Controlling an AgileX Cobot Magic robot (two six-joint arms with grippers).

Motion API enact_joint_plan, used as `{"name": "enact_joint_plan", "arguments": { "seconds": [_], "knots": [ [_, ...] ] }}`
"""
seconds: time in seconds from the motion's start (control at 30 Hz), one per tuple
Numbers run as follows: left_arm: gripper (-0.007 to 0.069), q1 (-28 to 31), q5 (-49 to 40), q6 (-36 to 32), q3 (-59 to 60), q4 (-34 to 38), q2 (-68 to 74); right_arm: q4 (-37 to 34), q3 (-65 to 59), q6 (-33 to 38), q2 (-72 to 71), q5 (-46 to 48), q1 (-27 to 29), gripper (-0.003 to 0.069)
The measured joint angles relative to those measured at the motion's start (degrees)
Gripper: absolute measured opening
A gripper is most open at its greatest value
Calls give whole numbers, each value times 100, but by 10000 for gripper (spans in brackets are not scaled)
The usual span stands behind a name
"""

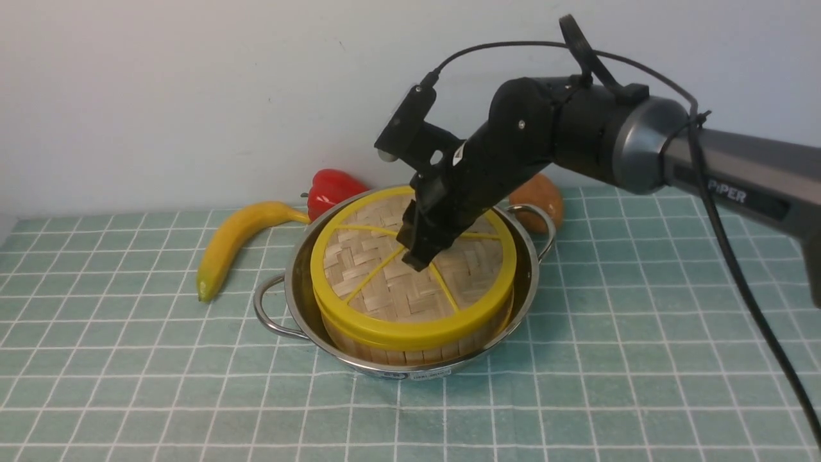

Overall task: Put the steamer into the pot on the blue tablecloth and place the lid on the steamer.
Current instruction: 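Place the bamboo steamer lid onto the steamer basket in the pot with the right gripper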

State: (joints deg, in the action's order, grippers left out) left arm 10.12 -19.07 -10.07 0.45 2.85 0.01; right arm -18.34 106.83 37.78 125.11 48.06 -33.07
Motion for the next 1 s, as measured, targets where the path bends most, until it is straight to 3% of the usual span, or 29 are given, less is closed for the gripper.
{"name": "enact_joint_plan", "arguments": {
  "seconds": [1.0],
  "knots": [
    [243,0,0,0,0,0,0,26,236,427,76,158,0,148]
  ]
}}
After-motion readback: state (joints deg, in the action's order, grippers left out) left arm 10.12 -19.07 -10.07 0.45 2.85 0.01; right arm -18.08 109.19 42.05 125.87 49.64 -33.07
